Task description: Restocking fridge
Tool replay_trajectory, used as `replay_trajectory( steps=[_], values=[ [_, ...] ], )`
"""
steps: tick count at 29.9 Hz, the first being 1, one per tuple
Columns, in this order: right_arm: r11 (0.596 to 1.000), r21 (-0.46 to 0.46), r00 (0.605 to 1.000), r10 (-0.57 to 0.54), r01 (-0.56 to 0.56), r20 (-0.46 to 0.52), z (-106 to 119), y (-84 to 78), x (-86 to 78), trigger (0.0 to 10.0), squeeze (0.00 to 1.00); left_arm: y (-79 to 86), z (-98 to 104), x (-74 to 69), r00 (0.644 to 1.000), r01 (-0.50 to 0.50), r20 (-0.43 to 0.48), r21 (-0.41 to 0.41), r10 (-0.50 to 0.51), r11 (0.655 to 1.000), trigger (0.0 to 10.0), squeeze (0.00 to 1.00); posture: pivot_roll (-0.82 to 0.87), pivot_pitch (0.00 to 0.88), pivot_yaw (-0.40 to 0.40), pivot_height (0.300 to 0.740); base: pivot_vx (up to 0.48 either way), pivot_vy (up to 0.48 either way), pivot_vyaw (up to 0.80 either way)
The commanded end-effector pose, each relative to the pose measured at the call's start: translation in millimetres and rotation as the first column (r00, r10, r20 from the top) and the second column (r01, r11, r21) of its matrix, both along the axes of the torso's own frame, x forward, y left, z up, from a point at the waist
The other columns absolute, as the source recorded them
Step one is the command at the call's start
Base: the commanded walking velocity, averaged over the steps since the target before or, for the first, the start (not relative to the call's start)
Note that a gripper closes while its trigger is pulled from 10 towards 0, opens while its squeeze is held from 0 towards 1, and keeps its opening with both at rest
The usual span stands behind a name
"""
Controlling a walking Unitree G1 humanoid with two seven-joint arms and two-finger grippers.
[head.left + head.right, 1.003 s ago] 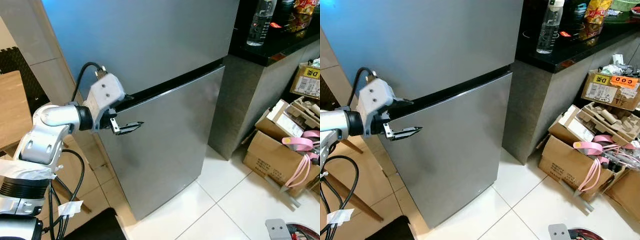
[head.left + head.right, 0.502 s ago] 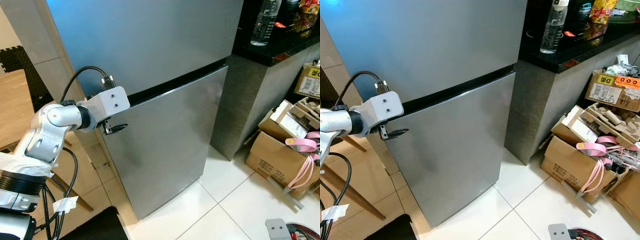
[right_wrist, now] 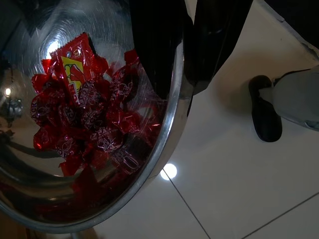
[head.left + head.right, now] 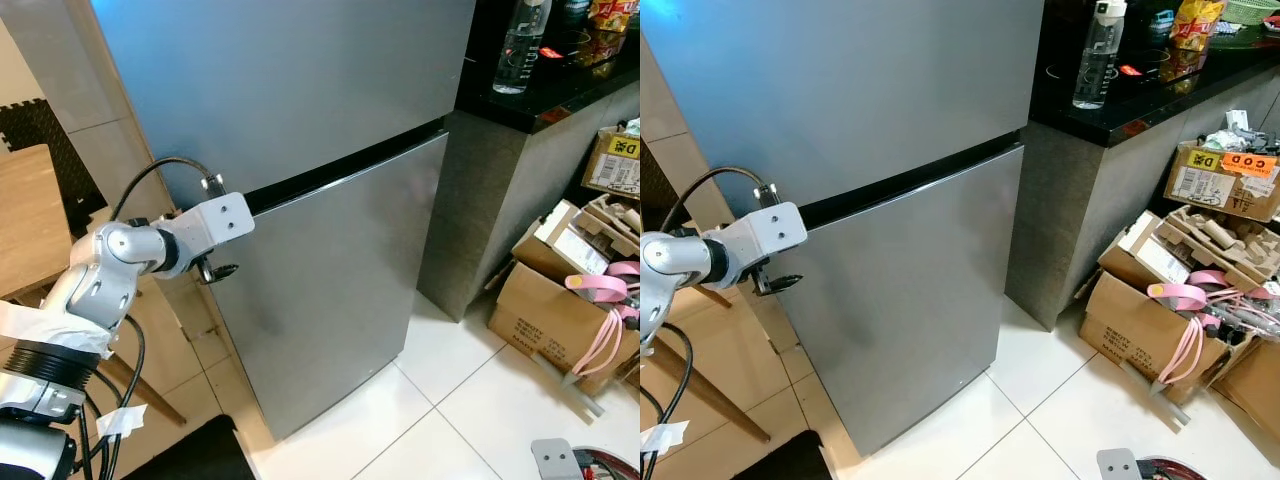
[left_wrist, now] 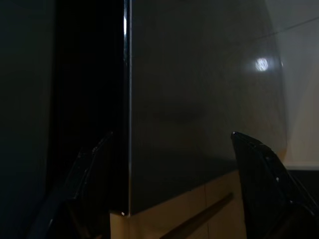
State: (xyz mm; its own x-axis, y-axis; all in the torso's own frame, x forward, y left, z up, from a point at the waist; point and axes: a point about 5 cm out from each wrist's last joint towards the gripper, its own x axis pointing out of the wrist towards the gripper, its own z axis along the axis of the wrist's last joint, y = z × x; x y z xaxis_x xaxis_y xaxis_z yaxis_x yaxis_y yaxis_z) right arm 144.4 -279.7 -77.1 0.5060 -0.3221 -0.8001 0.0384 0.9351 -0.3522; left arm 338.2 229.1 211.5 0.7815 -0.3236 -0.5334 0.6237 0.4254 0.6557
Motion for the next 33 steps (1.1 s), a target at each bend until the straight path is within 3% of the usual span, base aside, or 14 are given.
replay_trajectory(
  steps=[1, 5, 12, 16, 20, 26, 33],
  values=[
    [1.000, -0.001, 1.000, -0.008, 0.008, 0.008, 0, 0.6, 1.0, 10.0, 0.00, -0.2, -13, 2.8, 0.999, -0.032, -0.038, 0.012, 0.032, 0.999, 10.0, 0.00, -0.10, 0.000, 0.028, 0.740, 0.000, 0.000, 0.00],
    [1.000, -0.002, 1.000, -0.006, 0.006, 0.007, 0, 0.4, 0.6, 10.0, 0.00, 2.4, -15, 10.3, 0.997, -0.074, 0.004, 0.050, 0.074, 0.996, 10.0, 0.00, -0.10, 0.000, 0.027, 0.740, 0.000, 0.000, 0.00],
    [1.000, -0.003, 1.000, -0.006, 0.006, 0.006, 0, 0.6, 0.1, 10.0, 0.00, 0.4, -21, 11.6, 0.997, -0.073, -0.008, 0.049, 0.073, 0.996, 10.0, 0.00, -0.10, 0.000, 0.027, 0.740, 0.000, 0.000, 0.00],
    [1.000, -0.007, 1.000, -0.003, 0.004, 0.006, 0, -0.2, 0.2, 10.0, 0.00, -15.6, -36, 13.0, 0.997, -0.028, -0.073, 0.008, 0.028, 1.000, 10.0, 0.00, -0.10, 0.000, 0.027, 0.740, 0.000, 0.000, 0.00],
    [1.000, -0.009, 1.000, -0.003, 0.003, 0.007, 1, -0.9, 0.7, 10.0, 0.00, -21.3, -40, 13.8, 0.995, -0.018, -0.100, -0.017, 0.016, 1.000, 10.0, 0.00, -0.10, 0.000, 0.029, 0.740, 0.000, 0.000, 0.00],
    [1.000, -0.012, 1.000, -0.001, 0.001, 0.008, 1, -1.4, 1.3, 10.0, 0.00, -36.7, -38, 12.6, 0.987, 0.027, -0.151, -0.135, -0.048, 0.990, 10.0, 0.00, -0.10, 0.000, 0.029, 0.740, 0.000, 0.000, 0.00],
    [1.000, -0.014, 1.000, -0.002, 0.002, 0.006, 1, -1.6, 0.8, 10.0, 0.00, -44.0, -42, 7.1, 0.971, 0.059, -0.218, -0.171, -0.096, 0.984, 10.0, 0.00, -0.10, 0.000, 0.029, 0.740, 0.000, 0.000, 0.00]
  ],
)
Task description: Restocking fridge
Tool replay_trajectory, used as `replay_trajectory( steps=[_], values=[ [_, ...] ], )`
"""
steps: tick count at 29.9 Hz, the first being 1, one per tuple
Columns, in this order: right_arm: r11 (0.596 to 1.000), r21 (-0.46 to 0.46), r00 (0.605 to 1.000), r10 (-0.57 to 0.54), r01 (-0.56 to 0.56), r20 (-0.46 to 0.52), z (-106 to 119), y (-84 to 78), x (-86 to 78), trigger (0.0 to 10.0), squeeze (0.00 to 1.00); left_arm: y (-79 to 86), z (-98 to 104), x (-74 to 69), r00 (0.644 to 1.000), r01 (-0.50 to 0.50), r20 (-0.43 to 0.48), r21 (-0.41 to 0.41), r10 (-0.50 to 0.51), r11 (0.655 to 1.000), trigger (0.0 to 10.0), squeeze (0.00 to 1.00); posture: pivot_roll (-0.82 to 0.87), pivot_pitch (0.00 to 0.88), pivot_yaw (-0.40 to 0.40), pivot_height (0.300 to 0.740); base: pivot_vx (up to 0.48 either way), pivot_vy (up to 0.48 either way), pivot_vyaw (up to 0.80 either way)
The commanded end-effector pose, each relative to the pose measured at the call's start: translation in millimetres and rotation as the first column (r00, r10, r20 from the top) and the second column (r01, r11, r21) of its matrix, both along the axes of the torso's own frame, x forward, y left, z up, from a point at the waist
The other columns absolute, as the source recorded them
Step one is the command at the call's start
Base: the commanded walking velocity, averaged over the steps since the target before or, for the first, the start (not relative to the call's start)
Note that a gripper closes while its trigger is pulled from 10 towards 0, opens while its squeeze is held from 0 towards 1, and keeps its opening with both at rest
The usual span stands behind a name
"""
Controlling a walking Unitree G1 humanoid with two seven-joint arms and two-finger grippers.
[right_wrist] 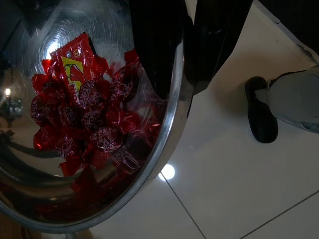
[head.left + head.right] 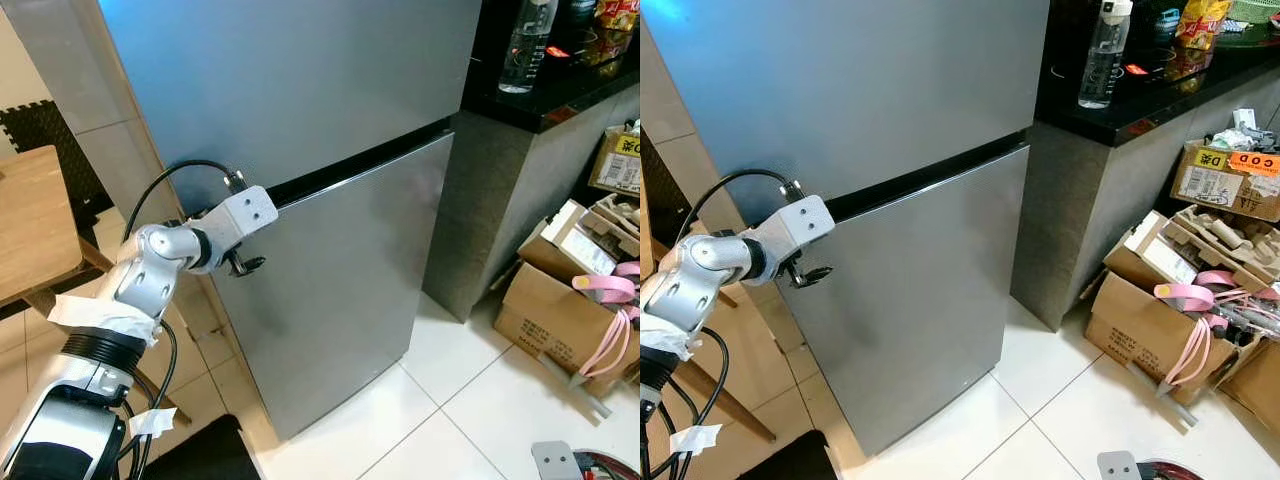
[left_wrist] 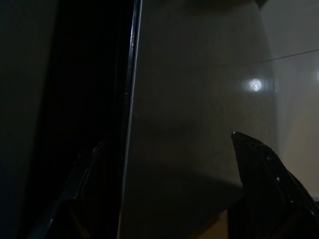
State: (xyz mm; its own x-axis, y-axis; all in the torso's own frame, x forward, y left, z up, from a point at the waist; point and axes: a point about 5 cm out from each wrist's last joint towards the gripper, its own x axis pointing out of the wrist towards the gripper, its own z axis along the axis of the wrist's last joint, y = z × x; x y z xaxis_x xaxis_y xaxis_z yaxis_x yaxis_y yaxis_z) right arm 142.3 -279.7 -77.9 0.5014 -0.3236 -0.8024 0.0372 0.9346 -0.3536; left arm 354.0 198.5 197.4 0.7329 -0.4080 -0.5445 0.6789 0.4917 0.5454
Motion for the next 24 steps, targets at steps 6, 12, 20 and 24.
replay_trajectory(
  steps=[6, 12, 20, 24],
  values=[
    [1.000, -0.011, 1.000, -0.004, 0.004, 0.010, 1, -1.2, 1.9, 10.0, 0.00, -13.0, -35, -16.2, 0.967, 0.079, -0.239, -0.055, -0.090, 0.995, 10.0, 0.00, -0.11, 0.000, 0.030, 0.740, 0.000, 0.000, 0.00],
    [1.000, -0.012, 1.000, -0.005, 0.005, 0.010, 1, -1.4, 1.5, 10.0, 0.00, -14.5, -37, -23.0, 0.949, 0.095, -0.294, -0.082, -0.115, 0.992, 10.0, 0.00, -0.11, 0.000, 0.029, 0.740, 0.000, 0.000, 0.00],
    [1.000, -0.013, 1.000, -0.006, 0.006, 0.011, 1, -1.5, 1.6, 10.0, 0.00, -20.3, -35, -26.8, 0.937, 0.115, -0.317, -0.118, -0.147, 0.986, 10.0, 0.00, -0.11, 0.000, 0.031, 0.740, 0.000, 0.000, 0.00],
    [1.000, -0.013, 1.000, -0.006, 0.006, 0.011, 1, -1.5, 1.7, 10.0, 0.00, -22.1, -35, -28.7, 0.931, 0.124, -0.329, -0.131, -0.161, 0.984, 10.0, 0.00, -0.11, 0.000, 0.029, 0.740, 0.000, 0.000, 0.00]
  ],
)
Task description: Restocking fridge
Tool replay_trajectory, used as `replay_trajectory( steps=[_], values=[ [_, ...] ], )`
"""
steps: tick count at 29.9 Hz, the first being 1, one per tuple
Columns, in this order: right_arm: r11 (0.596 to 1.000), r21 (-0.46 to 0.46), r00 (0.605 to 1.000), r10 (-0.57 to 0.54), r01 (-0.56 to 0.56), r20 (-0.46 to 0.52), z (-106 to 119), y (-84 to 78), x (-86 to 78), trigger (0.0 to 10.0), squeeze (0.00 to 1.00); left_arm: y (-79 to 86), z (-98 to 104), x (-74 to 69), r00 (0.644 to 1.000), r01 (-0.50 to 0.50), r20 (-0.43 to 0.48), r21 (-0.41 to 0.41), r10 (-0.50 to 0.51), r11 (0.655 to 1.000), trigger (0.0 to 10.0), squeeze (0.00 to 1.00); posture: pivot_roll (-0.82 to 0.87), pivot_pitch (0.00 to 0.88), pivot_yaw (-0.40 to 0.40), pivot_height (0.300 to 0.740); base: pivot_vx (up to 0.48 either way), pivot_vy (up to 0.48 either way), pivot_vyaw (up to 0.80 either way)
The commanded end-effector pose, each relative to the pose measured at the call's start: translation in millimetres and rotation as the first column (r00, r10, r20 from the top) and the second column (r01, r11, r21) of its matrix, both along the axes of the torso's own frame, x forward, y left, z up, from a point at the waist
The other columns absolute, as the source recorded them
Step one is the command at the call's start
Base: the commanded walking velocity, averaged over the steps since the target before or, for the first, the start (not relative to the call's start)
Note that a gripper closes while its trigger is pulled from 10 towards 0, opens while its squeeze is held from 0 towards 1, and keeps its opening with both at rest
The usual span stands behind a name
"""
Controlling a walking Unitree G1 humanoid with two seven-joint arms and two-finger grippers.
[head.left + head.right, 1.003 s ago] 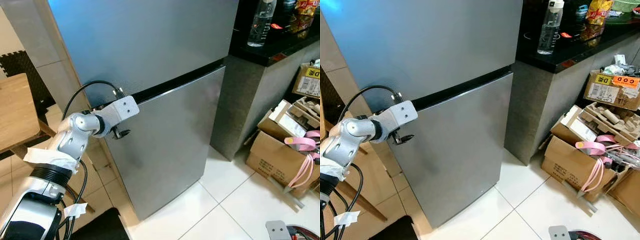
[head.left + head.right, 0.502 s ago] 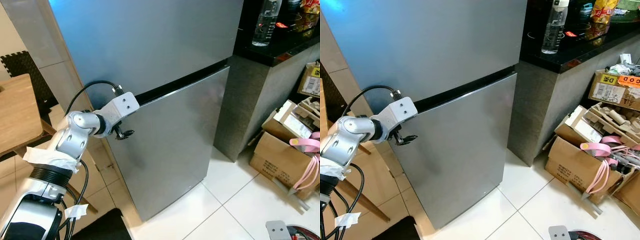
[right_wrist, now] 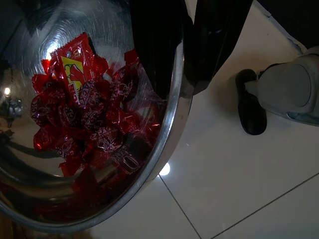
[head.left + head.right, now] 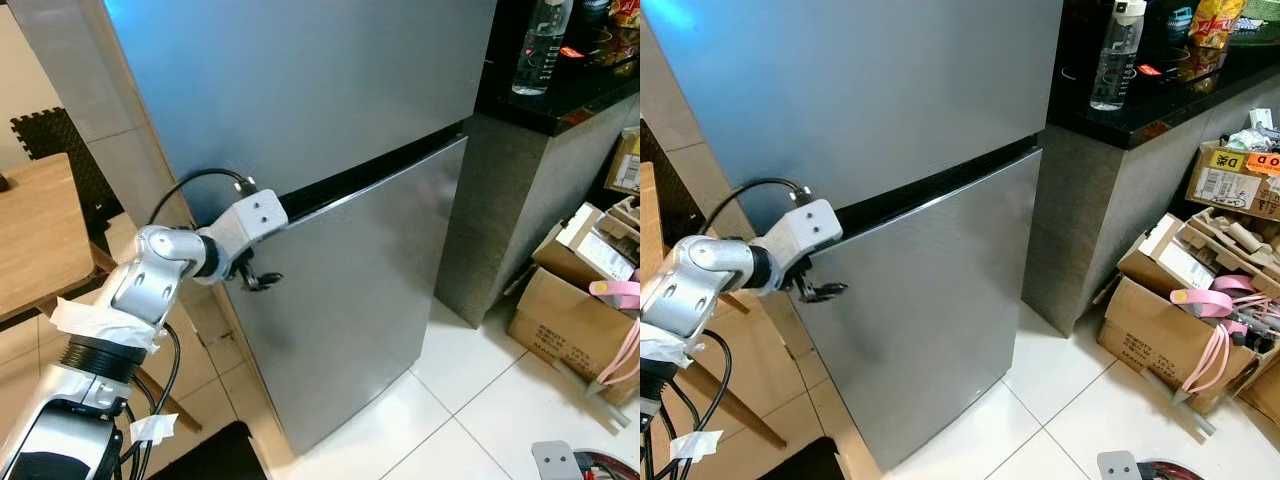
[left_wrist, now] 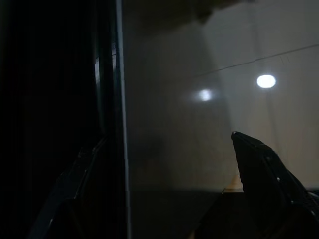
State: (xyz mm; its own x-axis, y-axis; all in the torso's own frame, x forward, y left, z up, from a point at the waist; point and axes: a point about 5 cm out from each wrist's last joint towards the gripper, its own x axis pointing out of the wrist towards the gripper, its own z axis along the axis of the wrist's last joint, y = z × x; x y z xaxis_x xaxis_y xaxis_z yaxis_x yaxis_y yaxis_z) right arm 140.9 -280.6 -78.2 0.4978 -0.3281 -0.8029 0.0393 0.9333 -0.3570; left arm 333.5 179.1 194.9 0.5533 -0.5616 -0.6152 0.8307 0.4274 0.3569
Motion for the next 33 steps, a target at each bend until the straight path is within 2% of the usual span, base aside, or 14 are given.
replay_trajectory(
  steps=[1, 8, 11, 14, 15, 16, 17, 18, 20, 21, 23, 28, 31, 33],
  values=[
    [1.000, -0.009, 1.000, -0.002, 0.002, 0.013, 1, -0.4, 3.0, 10.0, 0.00, -6.3, -33, -12.4, 0.982, 0.036, -0.182, -0.016, -0.038, 0.999, 10.0, 0.00, -0.11, 0.000, 0.029, 0.740, 0.000, 0.000, 0.00],
    [1.000, -0.008, 1.000, -0.003, 0.003, 0.011, 1, -0.1, 2.3, 10.0, 0.00, -19.3, -29, -21.4, 0.969, 0.127, -0.200, -0.087, -0.142, 0.988, 10.0, 0.00, -0.11, 0.000, 0.029, 0.740, 0.000, 0.000, 0.00],
    [1.000, -0.009, 1.000, -0.003, 0.003, 0.010, 1, -0.3, 1.9, 10.0, 0.00, -38.3, -7, -31.0, 0.946, 0.279, -0.103, -0.232, -0.309, 0.932, 10.0, 0.00, -0.11, 0.000, 0.031, 0.740, 0.000, 0.000, 0.00],
    [1.000, -0.009, 1.000, -0.003, 0.003, 0.010, 1, -0.4, 1.7, 10.0, 0.00, -42.6, 4, -32.7, 0.937, 0.324, -0.036, -0.274, -0.346, 0.906, 10.0, 0.00, -0.11, 0.000, 0.030, 0.740, 0.000, 0.000, 0.00],
    [1.000, -0.010, 1.000, -0.003, 0.003, 0.010, 1, -0.4, 1.7, 10.0, 0.00, -44.7, 16, -34.9, 0.926, 0.365, 0.022, -0.320, -0.378, 0.874, 10.0, 0.00, -0.11, 0.000, 0.029, 0.740, 0.000, 0.000, 0.00],
    [1.000, -0.010, 1.000, -0.003, 0.003, 0.010, 1, -0.4, 1.7, 10.0, 0.00, -44.7, 16, -34.9, 0.926, 0.365, 0.022, -0.320, -0.378, 0.874, 10.0, 0.00, -0.11, 0.000, 0.029, 0.740, 0.000, 0.000, 0.00],
    [1.000, -0.010, 1.000, -0.002, 0.003, 0.009, 1, -0.5, 1.7, 10.0, 0.00, -45.9, 29, -37.5, 0.911, 0.406, 0.088, -0.367, -0.403, 0.837, 10.0, 0.00, -0.11, 0.000, 0.029, 0.740, 0.000, 0.000, 0.00],
    [1.000, -0.010, 1.000, -0.002, 0.003, 0.009, 1, -0.5, 1.7, 10.0, 0.00, -45.9, 29, -37.5, 0.911, 0.406, 0.088, -0.367, -0.403, 0.837, 10.0, 0.00, -0.11, 0.000, 0.029, 0.740, 0.000, 0.000, 0.00],
    [1.000, -0.010, 1.000, -0.003, 0.003, 0.009, 1, -0.5, 1.8, 10.0, 0.00, -45.4, 54, -43.1, 0.883, 0.469, 0.201, -0.442, -0.425, 0.765, 10.0, 0.00, -0.10, 0.000, 0.029, 0.740, 0.000, 0.000, 0.00],
    [1.000, -0.010, 1.000, -0.003, 0.003, 0.009, 1, -0.5, 1.8, 10.0, 0.00, -45.4, 54, -43.1, 0.883, 0.469, 0.201, -0.442, -0.425, 0.765, 10.0, 0.00, -0.10, 0.000, 0.029, 0.740, 0.000, 0.000, 0.00],
    [1.000, -0.010, 1.000, -0.003, 0.003, 0.009, 1, -0.6, 1.8, 10.0, 0.00, -43.3, 67, -46.8, 0.867, 0.499, 0.263, -0.482, -0.424, 0.720, 10.0, 0.00, -0.10, 0.000, 0.029, 0.740, 0.000, 0.000, 0.00],
    [1.000, -0.010, 1.000, -0.003, 0.003, 0.009, 1, -0.8, 1.8, 10.0, 0.00, -42.2, 78, -52.6, 0.845, 0.534, 0.311, -0.514, -0.435, 0.671, 10.0, 0.00, -0.11, 0.000, 0.029, 0.740, 0.000, 0.000, 0.00],
    [1.000, -0.011, 1.000, -0.002, 0.002, 0.008, 1, -1.1, 1.6, 10.0, 0.00, -43.8, 90, -60.6, 0.807, 0.590, 0.380, -0.541, -0.452, 0.600, 10.0, 0.00, -0.11, 0.000, 0.029, 0.740, 0.000, 0.000, 0.00],
    [1.000, -0.012, 1.000, -0.002, 0.002, 0.008, 1, -1.2, 1.5, 10.0, 0.00, -44.2, 92, -61.8, 0.800, 0.599, 0.394, -0.543, -0.452, 0.588, 10.0, 0.00, -0.11, 0.000, 0.029, 0.740, 0.000, 0.000, 0.00]
  ],
)
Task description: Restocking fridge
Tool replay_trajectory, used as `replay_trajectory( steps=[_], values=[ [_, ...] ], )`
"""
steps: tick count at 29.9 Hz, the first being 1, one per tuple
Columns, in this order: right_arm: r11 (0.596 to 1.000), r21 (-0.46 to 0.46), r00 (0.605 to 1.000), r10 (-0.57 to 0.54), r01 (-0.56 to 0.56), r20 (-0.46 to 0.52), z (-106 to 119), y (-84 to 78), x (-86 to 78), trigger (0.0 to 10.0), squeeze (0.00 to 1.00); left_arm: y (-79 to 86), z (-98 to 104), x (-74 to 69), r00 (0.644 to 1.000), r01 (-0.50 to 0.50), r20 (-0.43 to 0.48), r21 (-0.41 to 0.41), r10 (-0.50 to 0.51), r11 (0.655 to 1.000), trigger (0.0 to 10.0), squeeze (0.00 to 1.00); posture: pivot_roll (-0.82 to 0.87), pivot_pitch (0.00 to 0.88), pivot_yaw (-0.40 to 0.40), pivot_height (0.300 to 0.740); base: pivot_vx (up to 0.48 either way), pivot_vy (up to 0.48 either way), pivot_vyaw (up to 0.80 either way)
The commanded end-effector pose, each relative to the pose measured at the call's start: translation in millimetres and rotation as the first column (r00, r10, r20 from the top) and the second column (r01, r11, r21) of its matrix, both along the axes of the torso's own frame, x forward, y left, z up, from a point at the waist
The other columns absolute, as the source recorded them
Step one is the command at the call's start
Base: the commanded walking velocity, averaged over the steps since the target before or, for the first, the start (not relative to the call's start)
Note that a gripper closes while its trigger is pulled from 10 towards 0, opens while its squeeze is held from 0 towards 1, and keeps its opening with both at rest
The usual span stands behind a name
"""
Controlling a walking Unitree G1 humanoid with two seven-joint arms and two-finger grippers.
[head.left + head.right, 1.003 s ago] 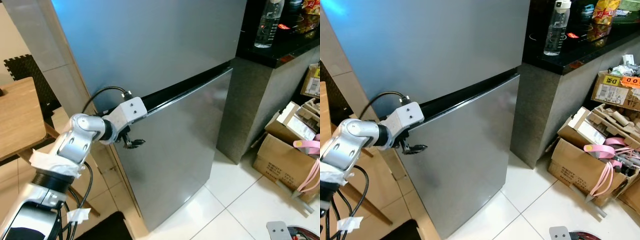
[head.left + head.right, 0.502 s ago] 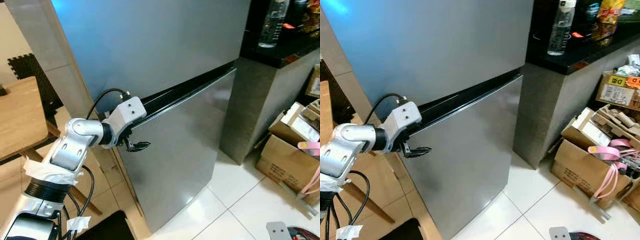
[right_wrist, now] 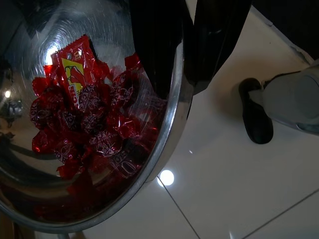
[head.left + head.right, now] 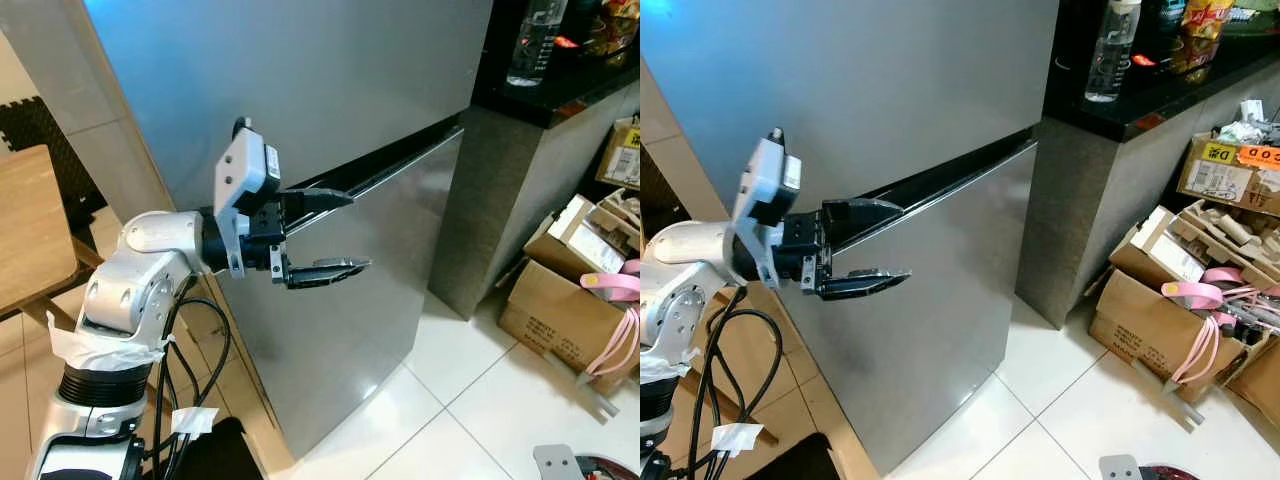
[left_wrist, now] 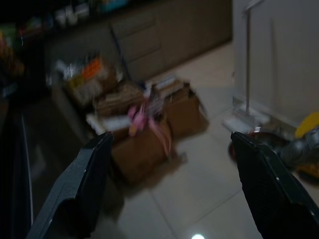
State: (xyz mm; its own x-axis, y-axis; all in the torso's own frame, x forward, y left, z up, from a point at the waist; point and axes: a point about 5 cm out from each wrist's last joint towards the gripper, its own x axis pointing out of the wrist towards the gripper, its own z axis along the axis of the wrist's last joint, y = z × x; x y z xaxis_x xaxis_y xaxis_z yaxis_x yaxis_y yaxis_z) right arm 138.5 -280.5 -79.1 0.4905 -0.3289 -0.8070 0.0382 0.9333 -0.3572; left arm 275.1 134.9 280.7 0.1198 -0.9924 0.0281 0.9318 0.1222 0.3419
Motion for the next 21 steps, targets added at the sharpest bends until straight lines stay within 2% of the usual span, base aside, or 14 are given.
replay_trajectory(
  steps=[1, 4, 6, 7, 10, 13, 14, 16, 17, 18, 19, 20, 21],
  values=[
    [1.000, -0.012, 1.000, 0.001, 0.000, 0.016, 2, -1.3, 3.8, 10.0, 0.00, 0.8, 8, -3.2, 0.999, 0.017, 0.031, -0.046, -0.015, 0.999, 10.0, 0.00, -0.11, 0.000, 0.029, 0.740, 0.000, 0.000, 0.00],
    [1.000, -0.012, 1.000, 0.000, 0.000, 0.015, 2, -1.4, 3.7, 10.0, 0.00, 2.7, 8, -0.6, 0.999, -0.010, 0.037, -0.041, 0.012, 0.999, 10.0, 0.00, -0.11, 0.000, 0.029, 0.740, 0.000, 0.000, 0.00],
    [1.000, -0.012, 1.000, 0.001, 0.000, 0.014, 2, -1.5, 3.2, 10.0, 0.00, 8.9, 1, 9.0, 0.994, -0.106, 0.030, 0.002, 0.106, 0.994, 10.0, 0.00, -0.11, 0.000, 0.031, 0.740, 0.000, 0.000, 0.00],
    [1.000, -0.012, 1.000, 0.001, 0.000, 0.014, 2, -1.5, 3.2, 10.0, 0.00, 8.9, 1, 9.0, 0.994, -0.106, 0.030, 0.002, 0.106, 0.994, 10.0, 0.00, -0.11, 0.000, 0.031, 0.740, 0.000, 0.000, 0.00],
    [1.000, -0.012, 1.000, 0.000, 0.000, 0.012, 2, -1.6, 2.8, 10.0, 0.00, 20.7, -8, 17.8, 0.978, -0.209, 0.026, 0.059, 0.208, 0.976, 10.0, 0.00, -0.11, 0.000, 0.031, 0.740, 0.000, 0.000, 0.00],
    [1.000, -0.012, 1.000, 0.000, 0.000, 0.012, 2, -1.7, 2.6, 10.0, 0.00, 28.1, -9, 20.2, 0.969, -0.248, 0.023, 0.068, 0.247, 0.966, 10.0, 0.00, -0.11, 0.000, 0.031, 0.740, 0.000, 0.000, 0.00],
    [1.000, -0.012, 1.000, -0.001, 0.001, 0.012, 2, -1.8, 2.5, 10.0, 0.00, 37.4, -9, 20.0, 0.962, -0.273, 0.019, 0.062, 0.272, 0.960, 10.0, 0.00, -0.11, 0.000, 0.031, 0.740, 0.000, 0.000, 0.00],
    [1.000, -0.012, 1.000, -0.001, 0.001, 0.012, 2, -1.8, 2.5, 10.0, 0.00, 37.4, -9, 20.0, 0.962, -0.273, 0.019, 0.062, 0.272, 0.960, 10.0, 0.00, -0.11, 0.000, 0.031, 0.740, 0.000, 0.000, 0.00],
    [1.000, -0.012, 1.000, -0.001, 0.001, 0.012, 2, -2.0, 2.4, 10.0, 0.00, 47.7, -6, 19.0, 0.955, -0.297, 0.014, 0.038, 0.297, 0.954, 10.0, 0.00, -0.11, 0.000, 0.032, 0.740, 0.000, 0.000, 0.00],
    [1.000, -0.012, 1.000, -0.001, 0.001, 0.012, 2, -2.2, 2.4, 10.0, 0.00, 61.1, -2, 11.3, 0.961, -0.276, -0.013, -0.011, 0.276, 0.961, 10.0, 0.00, -0.10, 0.000, 0.031, 0.740, 0.000, 0.000, 0.00],
    [1.000, -0.012, 1.000, -0.001, 0.001, 0.012, 2, -2.2, 2.4, 10.0, 0.00, 61.1, -2, 11.3, 0.961, -0.276, -0.013, -0.011, 0.276, 0.961, 10.0, 0.00, -0.10, 0.000, 0.031, 0.740, 0.000, 0.000, 0.00],
    [1.000, -0.013, 1.000, -0.001, 0.001, 0.012, 2, -2.5, 2.4, 10.0, 0.00, 71.3, 0, 2.9, 0.970, -0.241, -0.031, -0.057, 0.240, 0.969, 10.0, 0.00, -0.10, 0.000, 0.031, 0.740, 0.000, 0.000, 0.00],
    [1.000, -0.013, 1.000, -0.001, 0.001, 0.012, 2, -2.5, 2.4, 10.0, 0.00, 71.3, 0, 2.9, 0.970, -0.241, -0.031, -0.057, 0.240, 0.969, 10.0, 0.00, -0.10, 0.000, 0.031, 0.740, 0.000, 0.000, 0.00]
  ],
)
